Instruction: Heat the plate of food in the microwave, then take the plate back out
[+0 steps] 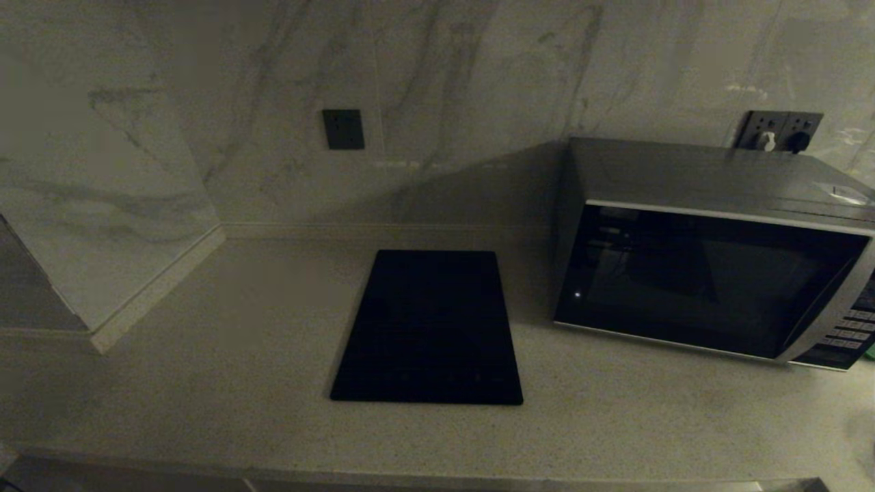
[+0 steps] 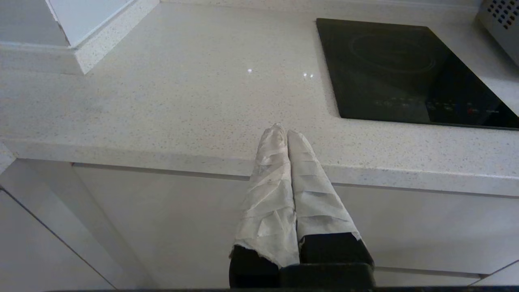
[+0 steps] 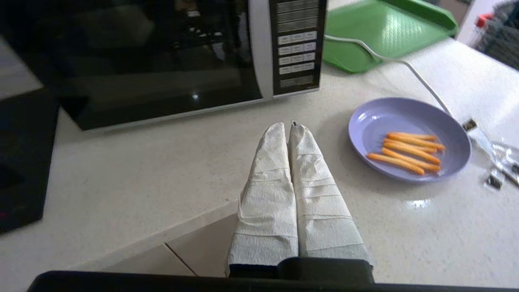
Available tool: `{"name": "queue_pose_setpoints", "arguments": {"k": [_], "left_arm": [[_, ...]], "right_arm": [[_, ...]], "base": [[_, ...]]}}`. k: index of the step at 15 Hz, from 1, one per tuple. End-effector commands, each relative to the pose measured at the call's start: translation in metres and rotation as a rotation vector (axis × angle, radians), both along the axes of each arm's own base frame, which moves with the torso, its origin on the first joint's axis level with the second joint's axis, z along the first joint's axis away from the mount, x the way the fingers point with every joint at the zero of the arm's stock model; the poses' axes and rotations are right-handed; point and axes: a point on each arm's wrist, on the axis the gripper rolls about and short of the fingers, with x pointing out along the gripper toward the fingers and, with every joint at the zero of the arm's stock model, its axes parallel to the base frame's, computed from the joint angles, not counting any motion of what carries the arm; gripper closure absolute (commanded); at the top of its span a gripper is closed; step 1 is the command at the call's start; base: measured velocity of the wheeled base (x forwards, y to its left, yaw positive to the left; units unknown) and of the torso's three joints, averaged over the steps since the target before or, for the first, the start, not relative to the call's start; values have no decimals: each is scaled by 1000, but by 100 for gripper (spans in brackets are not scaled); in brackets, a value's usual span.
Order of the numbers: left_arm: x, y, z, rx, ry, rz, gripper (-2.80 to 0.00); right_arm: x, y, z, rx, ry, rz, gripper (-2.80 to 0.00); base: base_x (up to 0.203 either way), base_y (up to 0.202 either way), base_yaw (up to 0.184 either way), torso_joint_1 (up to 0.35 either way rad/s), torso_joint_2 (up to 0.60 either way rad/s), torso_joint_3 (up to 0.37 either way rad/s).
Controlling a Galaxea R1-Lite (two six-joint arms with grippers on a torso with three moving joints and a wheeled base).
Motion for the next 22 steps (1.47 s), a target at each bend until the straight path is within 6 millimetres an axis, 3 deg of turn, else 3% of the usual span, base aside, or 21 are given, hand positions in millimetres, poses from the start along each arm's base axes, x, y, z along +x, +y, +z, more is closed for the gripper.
{"name": "queue_pose_setpoints", "arguments": {"k": [1, 6, 9, 13, 22], "left_arm": [[0, 0, 0, -1, 0, 1, 0], [0, 0, 0, -1, 0, 1, 0], [0, 0, 0, -1, 0, 1, 0], [0, 0, 0, -1, 1, 1, 0], [0, 0, 0, -1, 0, 1, 0]], "right_arm": [[-12, -1, -12, -31, -27, 26, 0], [-21, -2, -52, -66, -43, 25, 0], [-10, 0, -76, -95, 30, 126, 0], [-2, 5, -87, -91, 33, 318, 0], [6, 4, -98, -78, 22, 315, 0]], "base": [[0, 0, 0, 0, 0, 0], [0, 0, 0, 0, 0, 0], [0, 0, 0, 0, 0, 0], [0, 0, 0, 0, 0, 0], [0, 0, 0, 0, 0, 0]]}}
